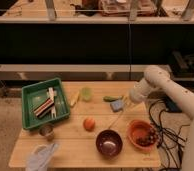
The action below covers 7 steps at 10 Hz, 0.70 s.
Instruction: Place fork in table surface
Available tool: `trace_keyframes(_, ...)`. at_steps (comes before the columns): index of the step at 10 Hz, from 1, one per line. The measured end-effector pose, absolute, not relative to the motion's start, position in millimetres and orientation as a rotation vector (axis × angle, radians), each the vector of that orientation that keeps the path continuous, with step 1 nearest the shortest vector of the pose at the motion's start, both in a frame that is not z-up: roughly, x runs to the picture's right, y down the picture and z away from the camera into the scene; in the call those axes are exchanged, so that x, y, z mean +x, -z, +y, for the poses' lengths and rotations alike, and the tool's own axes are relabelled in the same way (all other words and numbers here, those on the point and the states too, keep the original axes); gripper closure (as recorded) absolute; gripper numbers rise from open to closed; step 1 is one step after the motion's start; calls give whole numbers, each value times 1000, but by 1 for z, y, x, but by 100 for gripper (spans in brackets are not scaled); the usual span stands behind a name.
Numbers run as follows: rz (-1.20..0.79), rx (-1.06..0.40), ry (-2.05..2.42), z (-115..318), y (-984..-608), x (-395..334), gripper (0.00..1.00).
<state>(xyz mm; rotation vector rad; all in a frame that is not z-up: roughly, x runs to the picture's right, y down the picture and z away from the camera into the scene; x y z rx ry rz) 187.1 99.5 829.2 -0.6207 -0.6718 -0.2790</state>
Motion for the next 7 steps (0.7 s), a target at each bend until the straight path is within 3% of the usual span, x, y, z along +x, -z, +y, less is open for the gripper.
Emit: trace_keyframes(7, -629, -591, 271, 102, -830, 199, 20)
